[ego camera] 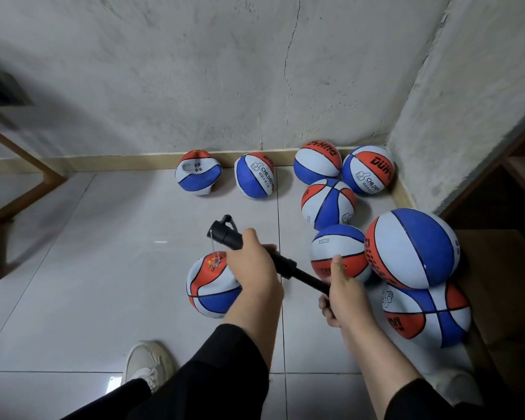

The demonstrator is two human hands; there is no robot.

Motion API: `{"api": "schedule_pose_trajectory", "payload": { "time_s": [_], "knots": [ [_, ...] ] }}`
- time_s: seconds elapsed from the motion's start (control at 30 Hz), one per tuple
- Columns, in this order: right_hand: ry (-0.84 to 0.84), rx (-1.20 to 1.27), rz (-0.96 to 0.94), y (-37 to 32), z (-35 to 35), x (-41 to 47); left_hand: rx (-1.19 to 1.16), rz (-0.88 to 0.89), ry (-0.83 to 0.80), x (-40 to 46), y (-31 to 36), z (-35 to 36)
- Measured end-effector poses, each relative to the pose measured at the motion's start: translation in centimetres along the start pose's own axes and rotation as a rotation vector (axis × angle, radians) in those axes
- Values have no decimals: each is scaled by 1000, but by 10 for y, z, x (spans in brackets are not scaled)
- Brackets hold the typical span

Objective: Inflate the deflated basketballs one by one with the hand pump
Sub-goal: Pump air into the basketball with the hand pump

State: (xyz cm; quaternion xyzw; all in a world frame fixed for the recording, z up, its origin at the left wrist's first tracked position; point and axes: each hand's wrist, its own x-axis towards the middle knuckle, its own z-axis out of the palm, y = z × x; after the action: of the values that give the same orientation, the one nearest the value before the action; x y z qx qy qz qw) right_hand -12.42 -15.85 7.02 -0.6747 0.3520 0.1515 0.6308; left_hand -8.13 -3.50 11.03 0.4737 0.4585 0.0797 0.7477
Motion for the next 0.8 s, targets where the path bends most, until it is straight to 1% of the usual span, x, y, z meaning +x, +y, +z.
{"api": "schedule_pose_trajectory", "payload": {
  "time_s": [0.1,0.17,0.3,0.43,0.6,0.7,0.8],
  "knots": [
    [28,22,39,10,-10,2,-11,5,29,12,9,-7],
    [32,9,28,9,-9,1,6,7,44,14,8,-9],
    [24,-45,-33,3,5,-2,-16,-2,32,4,-1,-6],
    [30,-100,-136,-1,21,-4,-32,8,15,-13,-9,-1],
    [0,-175,-211,-6,25,-9,-19,-9,-22,-21,-17,-2],
    [-14,-119,-147,-4,17,-6,28,16,-51,-15,-10,-1],
    [32,-34,-41,4,0,0,5,37,-18,1,1,-3]
  ]
}}
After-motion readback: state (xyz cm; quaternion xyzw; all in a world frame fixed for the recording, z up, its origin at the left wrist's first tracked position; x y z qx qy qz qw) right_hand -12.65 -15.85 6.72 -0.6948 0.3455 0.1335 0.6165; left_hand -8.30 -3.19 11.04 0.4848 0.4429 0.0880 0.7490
